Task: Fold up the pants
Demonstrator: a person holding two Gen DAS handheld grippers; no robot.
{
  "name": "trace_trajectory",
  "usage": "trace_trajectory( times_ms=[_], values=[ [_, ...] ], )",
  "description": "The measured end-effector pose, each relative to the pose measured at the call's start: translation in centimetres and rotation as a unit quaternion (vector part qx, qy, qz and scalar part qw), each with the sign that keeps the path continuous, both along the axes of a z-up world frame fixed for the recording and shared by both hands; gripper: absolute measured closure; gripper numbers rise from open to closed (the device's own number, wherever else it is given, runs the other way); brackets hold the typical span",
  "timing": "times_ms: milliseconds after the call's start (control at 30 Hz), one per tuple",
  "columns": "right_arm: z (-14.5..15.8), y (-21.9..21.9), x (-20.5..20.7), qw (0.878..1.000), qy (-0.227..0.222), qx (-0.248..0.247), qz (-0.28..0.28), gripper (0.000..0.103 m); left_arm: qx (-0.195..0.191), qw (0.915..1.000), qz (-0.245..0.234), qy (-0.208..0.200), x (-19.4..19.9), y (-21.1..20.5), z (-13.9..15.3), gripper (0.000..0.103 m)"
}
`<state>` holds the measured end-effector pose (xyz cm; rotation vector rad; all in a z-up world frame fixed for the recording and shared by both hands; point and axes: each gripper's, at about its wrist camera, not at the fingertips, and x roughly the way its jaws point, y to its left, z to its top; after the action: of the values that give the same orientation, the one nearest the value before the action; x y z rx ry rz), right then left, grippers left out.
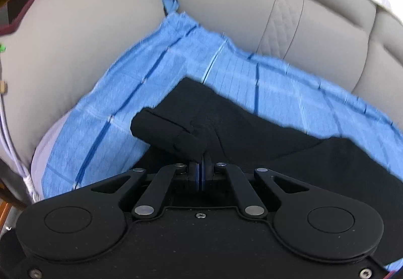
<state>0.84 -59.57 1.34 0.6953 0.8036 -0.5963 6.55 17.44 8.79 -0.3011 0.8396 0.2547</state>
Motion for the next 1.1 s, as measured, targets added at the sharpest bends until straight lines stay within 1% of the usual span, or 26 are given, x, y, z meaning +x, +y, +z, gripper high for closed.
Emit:
trace_trajectory(
  times_ms=[67,167,267,300,333,367,400,433,567,633,700,800,833,900,933,967,1033,1067,1100],
  values=[
    [-0.6,-0.3,-0.2,1.000,0.004,0.002,-0.014,0.097,0.000,0.9998,0.008,0.020,-0.3,0.1,-1.4,0.101],
    [-1.6,-0.8,-0.6,0.999,0.011,0.005,-0.040,0.096,-0.005,0.9992,0.011,0.037,-0.7,0.4,-2.7,0.100],
    [-2.0,-1.6,-1.5,0.998,-0.014,0.025,-0.051,0.092,0.002,0.9986,0.007,0.052,-1.0,0.4,-3.6,0.097],
    [-2.1,-1.7,-1.6,0.998,-0.015,0.026,-0.054,0.084,0.005,0.9985,0.007,0.055,-1.0,0.4,-3.8,0.096],
    [-2.1,-1.9,-1.8,0.998,-0.014,0.025,-0.059,0.071,0.006,0.9983,0.007,0.058,-1.0,0.4,-4.0,0.095],
    [-2.0,-2.0,-1.9,0.998,-0.015,0.024,-0.063,0.069,0.007,0.9982,0.007,0.060,-1.0,0.4,-4.1,0.094],
    [-2.0,-2.2,-2.0,0.997,-0.019,0.026,-0.067,0.064,0.006,0.9981,0.008,0.061,-1.0,0.4,-4.2,0.094],
    [-2.1,-2.6,-2.1,0.996,-0.024,0.034,-0.074,0.060,0.007,0.9981,0.007,0.062,-1.0,0.4,-4.3,0.093],
    [-2.1,-4.0,-2.7,0.992,-0.039,0.055,-0.109,0.054,0.014,0.9978,0.004,0.065,-1.0,0.2,-4.4,0.092],
    [-2.1,-4.6,-3.2,0.989,-0.041,0.058,-0.133,0.048,0.015,0.9977,0.004,0.066,-0.8,0.2,-4.5,0.091],
    [-2.1,-5.1,-3.8,0.984,-0.027,0.050,-0.168,0.046,0.018,0.9977,0.005,0.066,-0.8,0.2,-4.5,0.091],
    [-2.1,-5.3,-4.4,0.980,-0.008,0.031,-0.195,0.045,0.025,0.9975,0.003,0.066,-0.7,0.0,-4.5,0.091],
    [-2.1,-5.3,-4.5,0.980,-0.008,0.029,-0.199,0.045,0.026,0.9975,0.002,0.066,-0.8,-0.1,-4.4,0.089],
    [-1.8,-5.2,-4.8,0.978,-0.009,0.024,-0.209,0.045,0.023,0.9974,0.002,0.068,-0.7,-0.2,-4.2,0.077],
    [-1.5,-5.0,-4.7,0.977,-0.007,0.018,-0.213,0.045,0.018,0.9977,0.002,0.066,-0.8,-0.1,-4.0,0.063],
    [-1.1,-4.8,-4.5,0.977,-0.006,0.009,-0.211,0.044,0.017,0.9979,0.004,0.063,-0.9,0.0,-3.7,0.052],
    [0.1,-3.9,-3.2,0.984,-0.013,-0.011,-0.180,0.038,0.031,0.9982,0.013,0.050,-1.3,-0.1,-2.9,0.048],
    [0.6,-3.3,-2.3,0.988,-0.018,-0.017,-0.154,0.036,0.044,0.9980,0.015,0.043,-1.6,-0.2,-2.5,0.046],
    [1.1,-2.8,-1.2,0.992,-0.022,-0.021,-0.123,0.032,0.054,0.9977,0.016,0.038,-1.8,-0.3,-2.1,0.045]
  ],
)
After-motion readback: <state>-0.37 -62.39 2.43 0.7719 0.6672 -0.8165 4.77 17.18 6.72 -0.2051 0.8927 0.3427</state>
